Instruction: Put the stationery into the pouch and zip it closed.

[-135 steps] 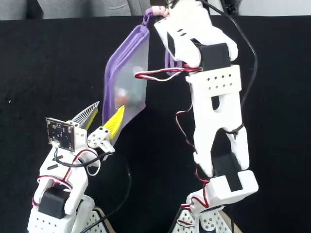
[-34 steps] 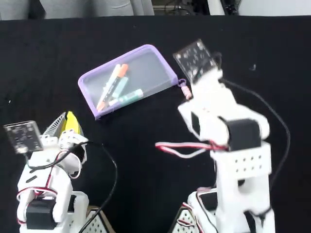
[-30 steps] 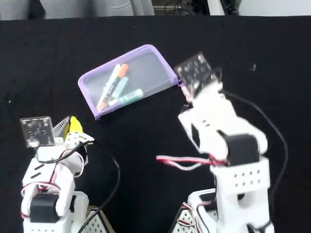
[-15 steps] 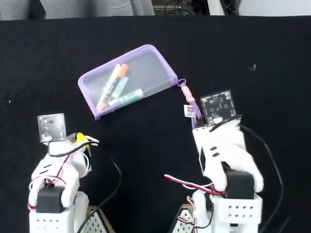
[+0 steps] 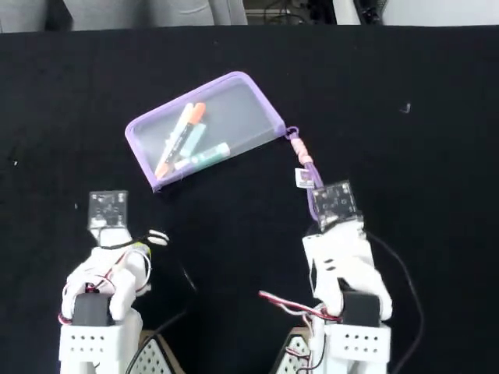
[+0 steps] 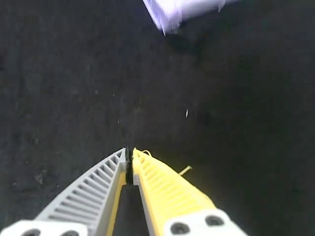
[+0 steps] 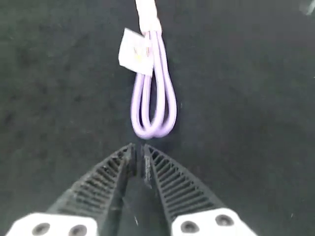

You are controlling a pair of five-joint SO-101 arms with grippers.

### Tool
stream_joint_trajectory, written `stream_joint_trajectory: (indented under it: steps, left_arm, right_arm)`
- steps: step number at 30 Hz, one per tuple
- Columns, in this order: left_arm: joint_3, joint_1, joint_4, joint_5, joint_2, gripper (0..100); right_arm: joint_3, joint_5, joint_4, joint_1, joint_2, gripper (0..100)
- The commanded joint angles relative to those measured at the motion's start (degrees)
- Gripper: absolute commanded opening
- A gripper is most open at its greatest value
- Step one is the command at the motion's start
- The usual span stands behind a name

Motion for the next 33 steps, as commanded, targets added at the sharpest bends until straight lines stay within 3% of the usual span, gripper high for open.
stream_joint_trajectory:
  steps: [1,5,11,15,33]
  left_arm:
    - [1.2,-0.6,-1.0,-5.4,0.1,3]
    - [2.5,-3.0,-3.3,-5.3,0.2,3]
    - [2.5,-3.1,1.8,-5.6,0.2,3]
    - [2.5,-3.2,1.8,-5.6,0.2,3]
    - [2.5,-3.0,2.2,-5.4,0.4,3]
  right_arm:
    - [0.8,-0.4,3.1,4.0,-5.4,1.5]
    - [0.9,-0.1,3.3,4.0,-4.0,1.5]
    - [0.9,-0.1,4.0,3.9,-3.6,1.4]
    - [0.9,-0.1,12.4,4.1,-4.1,1.3]
    - [0.9,-0.1,12.6,5.8,-4.7,1.2]
